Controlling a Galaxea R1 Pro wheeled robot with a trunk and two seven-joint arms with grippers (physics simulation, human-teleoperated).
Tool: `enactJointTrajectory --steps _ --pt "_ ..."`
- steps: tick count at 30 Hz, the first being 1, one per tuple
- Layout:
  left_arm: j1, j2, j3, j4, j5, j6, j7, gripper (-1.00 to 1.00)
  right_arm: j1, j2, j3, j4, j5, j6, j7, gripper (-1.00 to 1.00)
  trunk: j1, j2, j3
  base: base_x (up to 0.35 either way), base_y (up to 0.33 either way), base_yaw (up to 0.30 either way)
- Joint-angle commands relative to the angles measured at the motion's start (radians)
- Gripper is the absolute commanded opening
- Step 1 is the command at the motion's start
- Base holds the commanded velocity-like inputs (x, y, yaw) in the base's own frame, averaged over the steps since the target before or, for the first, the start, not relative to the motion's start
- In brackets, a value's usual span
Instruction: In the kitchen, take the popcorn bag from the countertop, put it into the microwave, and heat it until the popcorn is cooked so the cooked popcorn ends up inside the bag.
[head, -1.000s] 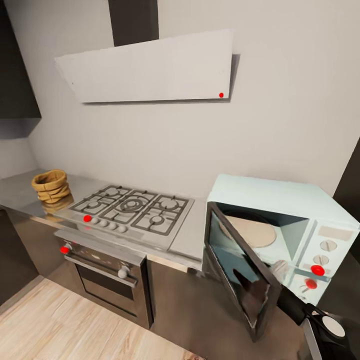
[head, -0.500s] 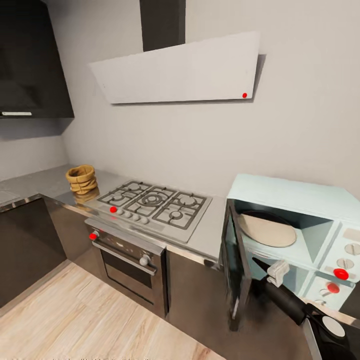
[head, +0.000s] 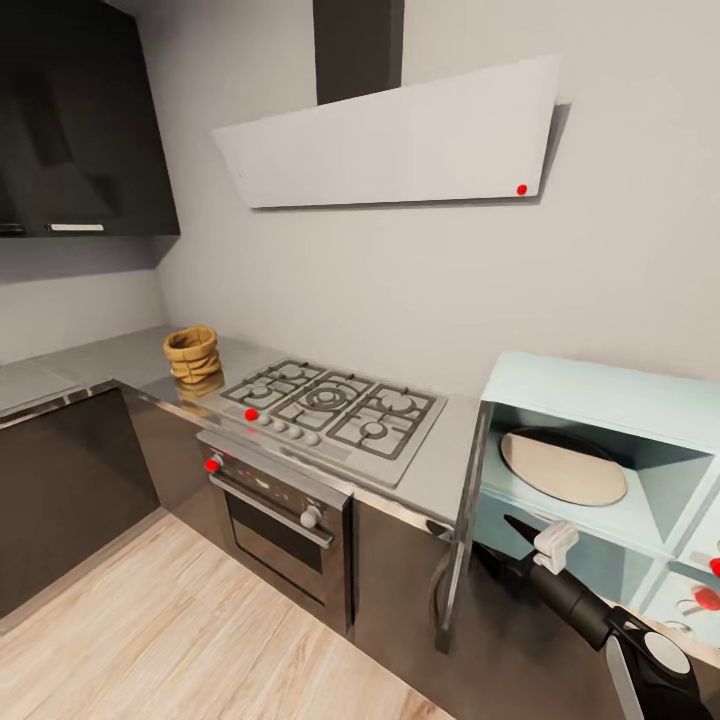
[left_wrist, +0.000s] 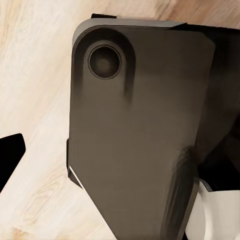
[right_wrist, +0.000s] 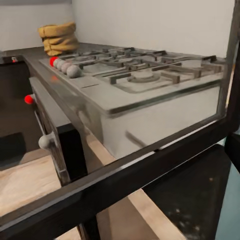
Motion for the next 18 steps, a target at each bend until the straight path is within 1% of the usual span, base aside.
enactJointTrajectory --steps 1,3,6,8,18 --pt "0.001 -0.001 0.007 -0.002 0.001 0.001 0.001 1.00 -0.001 0.000 -0.001 0.001 -0.003 -0.003 0.004 1.00 0.000 -0.001 -0.001 0.000 0.000 0.008" --pt "0.001 -0.001 0.007 -0.002 0.001 0.001 0.001 1.00 -0.001 0.000 -0.001 0.001 -0.002 -0.003 0.004 1.00 0.000 -0.001 -0.001 0.000 0.000 0.109" --pt "0.001 -0.001 0.007 -0.002 0.001 0.001 0.001 1.00 -0.001 0.000 -0.001 0.001 -0.002 -0.003 0.003 1.00 0.000 -0.001 -0.001 0.000 0.000 0.205" --pt "0.001 -0.001 0.007 -0.002 0.001 0.001 0.001 1.00 -0.001 0.000 -0.001 0.001 -0.002 -0.003 0.004 1.00 0.000 -0.001 -0.001 0.000 0.000 0.090" --pt "0.001 -0.001 0.007 -0.002 0.001 0.001 0.001 1.00 -0.001 0.000 0.000 0.001 -0.002 -0.003 0.003 1.00 0.000 -0.001 -0.001 0.000 0.000 0.009"
